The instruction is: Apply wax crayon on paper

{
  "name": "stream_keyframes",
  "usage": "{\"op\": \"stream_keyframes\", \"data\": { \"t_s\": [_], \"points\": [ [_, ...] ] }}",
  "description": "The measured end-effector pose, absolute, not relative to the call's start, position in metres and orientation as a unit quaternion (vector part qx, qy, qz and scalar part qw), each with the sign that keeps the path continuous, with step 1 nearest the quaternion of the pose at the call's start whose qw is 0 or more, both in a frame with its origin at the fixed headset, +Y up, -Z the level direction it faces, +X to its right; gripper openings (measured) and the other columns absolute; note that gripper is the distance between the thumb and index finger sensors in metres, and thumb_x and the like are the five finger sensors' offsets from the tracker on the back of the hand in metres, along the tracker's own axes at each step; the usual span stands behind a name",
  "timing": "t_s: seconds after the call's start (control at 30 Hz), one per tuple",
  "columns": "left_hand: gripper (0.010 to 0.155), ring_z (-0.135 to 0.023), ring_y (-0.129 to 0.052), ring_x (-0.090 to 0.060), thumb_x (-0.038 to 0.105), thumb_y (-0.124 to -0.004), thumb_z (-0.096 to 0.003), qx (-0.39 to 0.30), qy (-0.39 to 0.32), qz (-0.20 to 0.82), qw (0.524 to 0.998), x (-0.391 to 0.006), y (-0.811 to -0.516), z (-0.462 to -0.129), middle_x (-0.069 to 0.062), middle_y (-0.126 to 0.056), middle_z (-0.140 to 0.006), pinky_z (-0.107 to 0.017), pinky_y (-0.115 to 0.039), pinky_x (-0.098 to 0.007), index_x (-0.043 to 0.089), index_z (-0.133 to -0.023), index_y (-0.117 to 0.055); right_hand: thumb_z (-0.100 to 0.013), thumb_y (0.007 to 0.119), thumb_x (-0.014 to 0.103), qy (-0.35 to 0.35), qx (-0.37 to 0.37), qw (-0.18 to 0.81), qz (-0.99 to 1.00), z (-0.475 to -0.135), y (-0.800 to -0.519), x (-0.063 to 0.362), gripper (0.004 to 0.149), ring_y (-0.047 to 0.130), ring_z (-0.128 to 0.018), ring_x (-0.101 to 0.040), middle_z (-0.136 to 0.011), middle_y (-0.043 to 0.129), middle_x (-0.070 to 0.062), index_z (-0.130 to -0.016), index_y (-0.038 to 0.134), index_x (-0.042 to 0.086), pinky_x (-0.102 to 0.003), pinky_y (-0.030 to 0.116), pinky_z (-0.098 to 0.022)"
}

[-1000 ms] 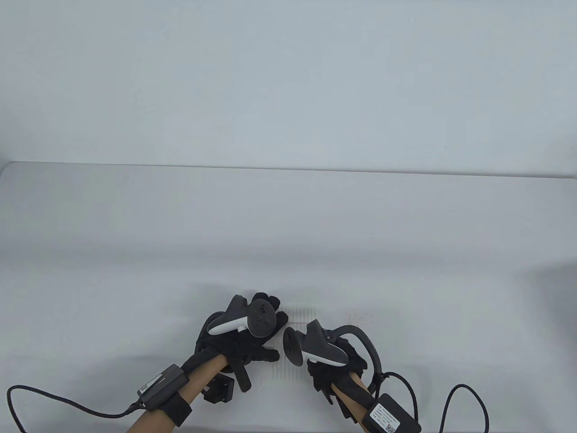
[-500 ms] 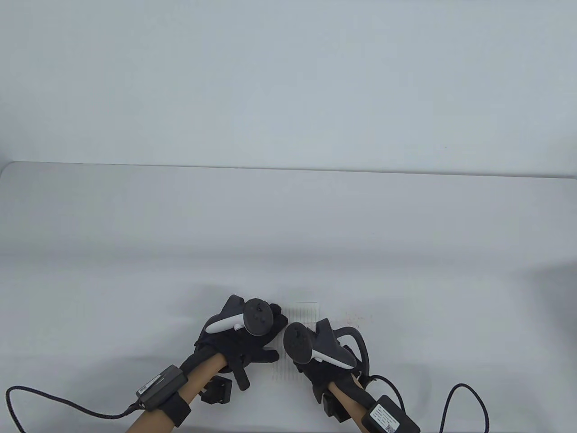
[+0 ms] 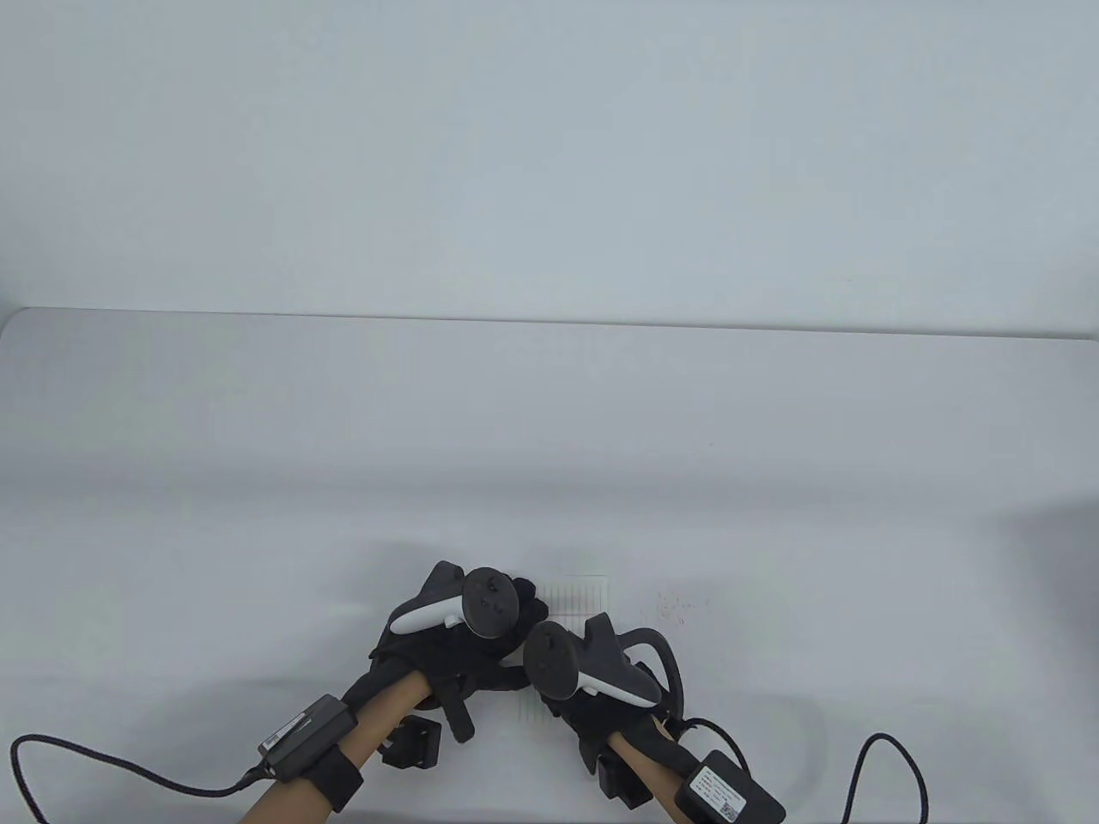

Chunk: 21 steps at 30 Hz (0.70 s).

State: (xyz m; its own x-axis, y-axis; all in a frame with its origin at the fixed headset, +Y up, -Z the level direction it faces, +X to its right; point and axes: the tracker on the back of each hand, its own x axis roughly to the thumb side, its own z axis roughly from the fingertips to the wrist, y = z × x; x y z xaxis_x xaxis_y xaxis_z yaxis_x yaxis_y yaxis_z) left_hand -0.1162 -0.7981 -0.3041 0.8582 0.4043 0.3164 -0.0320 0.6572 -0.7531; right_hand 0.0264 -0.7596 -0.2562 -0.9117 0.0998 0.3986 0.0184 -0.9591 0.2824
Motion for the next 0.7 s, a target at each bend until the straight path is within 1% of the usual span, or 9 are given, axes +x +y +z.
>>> {"op": "stream_keyframes", "data": {
  "t_s": [0.13, 0.37, 0.57, 0.7],
  "points": [
    [0.081, -0.106, 0.025, -0.016, 0.049, -0.06, -0.0597, -0.397, -0.235, 0.127, 0.878, -0.116, -0.799, -0.304, 0.016, 0.02, -0.114, -0.069, 0.019, -0.056, 0.041, -0.11, 0.003, -0.053, 0.074, 0.031, 0.138, 0.199, -0.013, 0.97, -0.256, -0.758, 0.029, 0.039, 0.092, -0.026, -0.005, -0.05, 0.096, -0.004, -0.088, 0.079, 0.014, -0.034, 0.084, -0.03],
    [0.081, -0.106, 0.025, -0.016, 0.049, -0.06, -0.0596, -0.398, -0.235, 0.127, 0.878, -0.117, -0.799, -0.304, 0.017, 0.02, -0.114, -0.068, 0.019, -0.056, 0.041, -0.109, 0.003, -0.053, 0.074, 0.031, 0.163, 0.162, -0.054, 0.972, -0.261, -0.755, 0.043, 0.039, 0.092, -0.027, -0.005, -0.051, 0.096, -0.004, -0.088, 0.079, 0.014, -0.034, 0.084, -0.03],
    [0.081, -0.106, 0.025, -0.016, 0.049, -0.06, -0.0597, -0.398, -0.234, 0.127, 0.878, -0.117, -0.799, -0.304, 0.017, 0.02, -0.114, -0.068, 0.019, -0.056, 0.041, -0.109, 0.003, -0.054, 0.074, 0.031, 0.188, 0.129, -0.067, 0.971, -0.265, -0.754, 0.057, 0.039, 0.092, -0.027, -0.005, -0.051, 0.096, -0.004, -0.088, 0.079, 0.014, -0.034, 0.084, -0.031],
    [0.08, -0.106, 0.025, -0.016, 0.049, -0.06, -0.0597, -0.398, -0.234, 0.127, 0.878, -0.117, -0.799, -0.304, 0.017, 0.02, -0.114, -0.068, 0.02, -0.056, 0.041, -0.109, 0.003, -0.054, 0.074, 0.031, 0.199, 0.12, -0.066, 0.97, -0.266, -0.754, 0.062, 0.039, 0.092, -0.027, -0.005, -0.051, 0.096, -0.004, -0.088, 0.079, 0.013, -0.034, 0.084, -0.031]
  ]
}}
